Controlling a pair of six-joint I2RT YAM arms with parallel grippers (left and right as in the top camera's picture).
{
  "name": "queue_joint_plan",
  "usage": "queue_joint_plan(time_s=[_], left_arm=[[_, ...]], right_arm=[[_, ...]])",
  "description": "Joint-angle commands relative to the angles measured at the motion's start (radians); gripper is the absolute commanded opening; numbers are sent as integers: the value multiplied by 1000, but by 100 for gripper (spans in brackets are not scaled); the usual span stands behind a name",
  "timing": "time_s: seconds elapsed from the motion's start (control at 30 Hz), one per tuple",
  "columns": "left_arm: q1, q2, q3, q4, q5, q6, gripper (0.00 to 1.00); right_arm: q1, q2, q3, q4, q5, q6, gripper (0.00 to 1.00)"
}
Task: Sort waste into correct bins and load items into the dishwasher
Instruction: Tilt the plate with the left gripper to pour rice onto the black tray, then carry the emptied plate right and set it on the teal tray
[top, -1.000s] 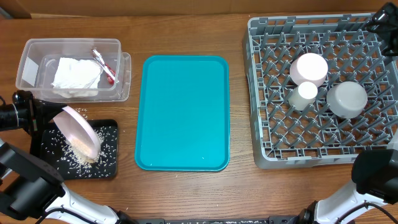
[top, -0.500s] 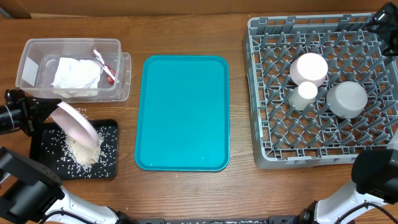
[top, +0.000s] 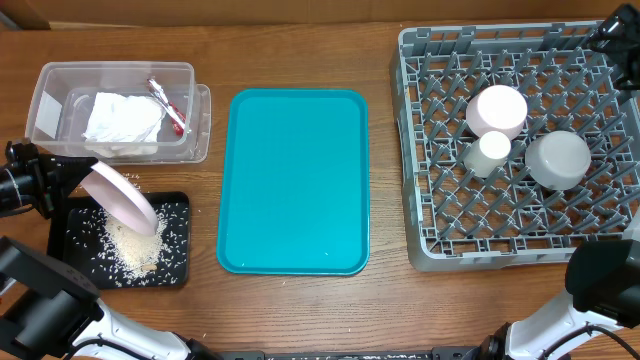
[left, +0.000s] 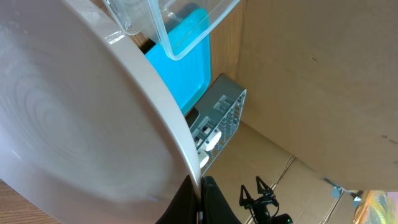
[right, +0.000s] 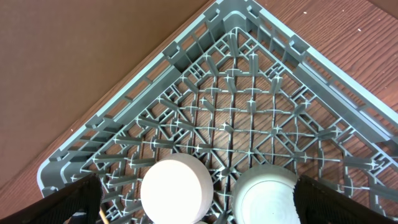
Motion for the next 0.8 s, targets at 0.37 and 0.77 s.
queue_joint_plan(time_s=[0.37, 0.77], left_arm=[[-217, -166, -17, -3, 25, -11, 4], [-753, -213, -17, 155, -139, -132, 4]], right_arm=[[-2, -5, 3, 5, -6, 5, 100], [-2, -5, 3, 5, -6, 5, 100]])
